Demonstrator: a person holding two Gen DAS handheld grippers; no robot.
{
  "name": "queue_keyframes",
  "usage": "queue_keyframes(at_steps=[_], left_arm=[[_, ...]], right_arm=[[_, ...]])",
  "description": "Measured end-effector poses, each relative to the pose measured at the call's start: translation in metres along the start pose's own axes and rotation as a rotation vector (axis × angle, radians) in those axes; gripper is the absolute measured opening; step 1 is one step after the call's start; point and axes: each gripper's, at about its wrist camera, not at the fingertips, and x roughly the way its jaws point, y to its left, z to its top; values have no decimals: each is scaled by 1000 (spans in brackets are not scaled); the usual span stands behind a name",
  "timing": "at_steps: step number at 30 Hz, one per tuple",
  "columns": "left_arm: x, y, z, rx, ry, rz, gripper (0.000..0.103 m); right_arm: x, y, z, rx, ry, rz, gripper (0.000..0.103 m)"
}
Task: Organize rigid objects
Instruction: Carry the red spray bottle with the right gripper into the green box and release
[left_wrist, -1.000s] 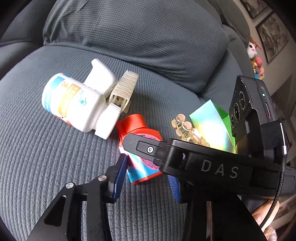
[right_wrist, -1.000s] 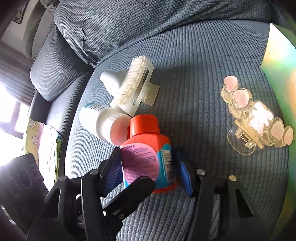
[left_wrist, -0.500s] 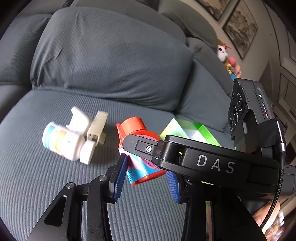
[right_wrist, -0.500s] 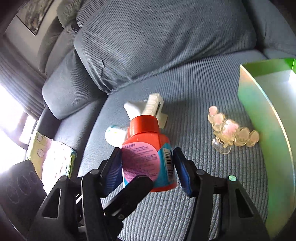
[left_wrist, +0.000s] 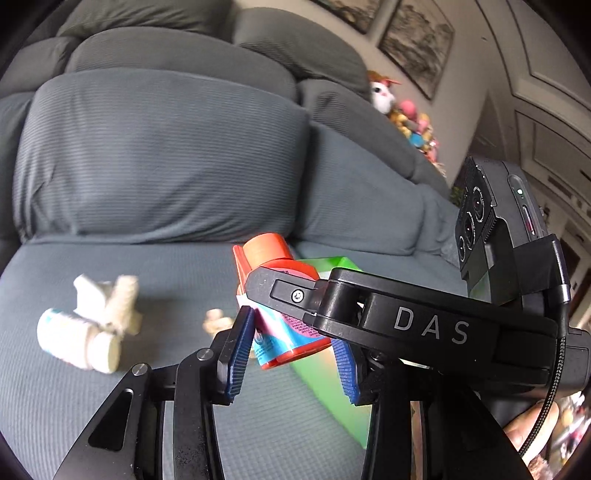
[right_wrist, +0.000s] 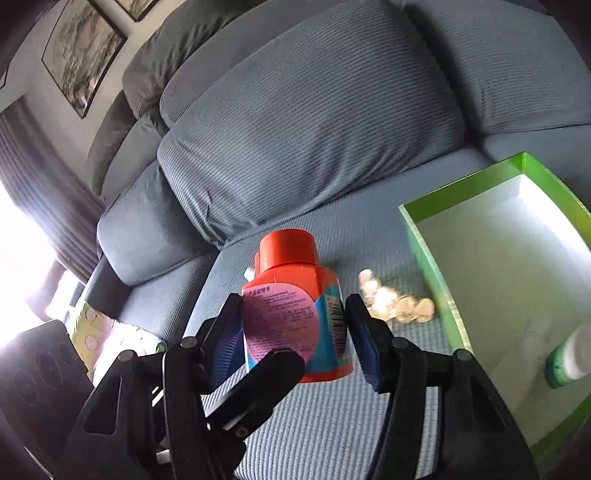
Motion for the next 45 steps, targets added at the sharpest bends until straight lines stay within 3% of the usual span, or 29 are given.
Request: queue_keyframes(at_steps=[20, 36, 45], left_arm=[[60, -76, 7, 127, 81, -197, 42], [90, -89, 0, 114, 155, -278, 42], [102, -82, -9, 30, 226, -320, 42]], right_arm=[[-65, -81, -1, 229, -171, -123, 57], [-77, -119, -5, 339, -178, -195, 57], [-73, -127, -6, 382, -151, -266, 58]])
